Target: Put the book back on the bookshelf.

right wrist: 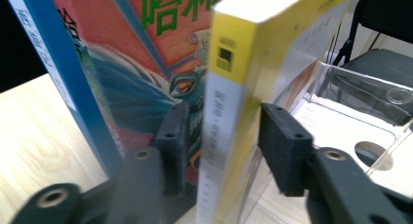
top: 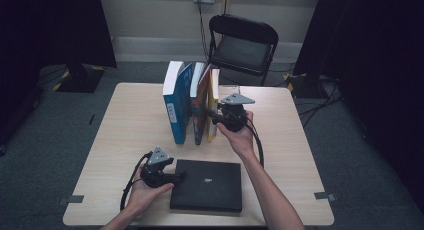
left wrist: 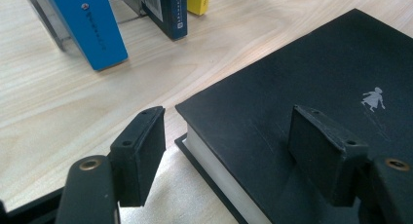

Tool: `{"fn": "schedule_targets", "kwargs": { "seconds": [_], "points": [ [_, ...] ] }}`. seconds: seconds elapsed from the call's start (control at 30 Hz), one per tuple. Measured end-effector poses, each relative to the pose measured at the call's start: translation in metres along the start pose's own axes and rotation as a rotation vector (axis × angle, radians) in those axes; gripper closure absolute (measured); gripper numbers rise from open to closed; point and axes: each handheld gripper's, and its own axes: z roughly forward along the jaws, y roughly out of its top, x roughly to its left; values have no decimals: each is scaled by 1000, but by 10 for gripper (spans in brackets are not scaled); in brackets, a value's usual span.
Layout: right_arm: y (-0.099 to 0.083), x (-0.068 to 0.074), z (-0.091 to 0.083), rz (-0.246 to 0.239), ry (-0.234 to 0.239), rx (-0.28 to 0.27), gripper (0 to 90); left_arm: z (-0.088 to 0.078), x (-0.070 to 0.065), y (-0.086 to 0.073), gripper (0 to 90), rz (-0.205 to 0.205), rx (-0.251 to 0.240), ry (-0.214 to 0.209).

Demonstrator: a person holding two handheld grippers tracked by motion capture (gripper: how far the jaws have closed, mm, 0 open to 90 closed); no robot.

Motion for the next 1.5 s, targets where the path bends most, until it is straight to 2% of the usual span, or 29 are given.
{"fn": "schedule_targets", "kwargs": {
  "seconds": [0.03,0.17,0.23,0.33,0.4,0.47,0.53,0.6,0.7,1.17,1.27,1.3,1.33,1.5],
  "points": [
    [0,0,1,-1,2,0,615,0,0,0,300,6,2,0],
    [2,0,4,-8,13,0,646,1,2,0,285,-20,0,-11],
    [4,1,4,-26,22,5,686,1,2,0,283,-19,0,-9],
    [5,2,4,-47,30,10,701,1,1,0,283,-10,0,-4],
    [6,2,4,-80,27,12,701,1,2,0,284,-12,-2,-7],
    [6,0,3,-45,41,13,700,1,3,0,275,-19,-2,-12],
    [2,1,3,-50,43,-3,696,1,3,0,272,-19,0,-12],
    [0,0,3,-28,63,-5,659,1,3,0,272,-13,-1,-10],
    [-3,1,2,-24,60,0,573,1,3,0,272,-19,0,-10],
    [-8,2,-8,-10,59,-1,468,0,2,0,273,-24,11,-9],
    [-15,2,-19,1,69,-7,446,-2,1,1,300,-22,27,-14],
    [-18,2,-23,-2,77,-4,444,-3,1,1,315,-36,32,-28],
    [-22,3,-30,-2,85,5,433,-3,1,1,342,-38,36,-29],
    [-50,7,-53,-5,134,55,393,-8,-3,1,340,-59,70,-33]
  ]
}}
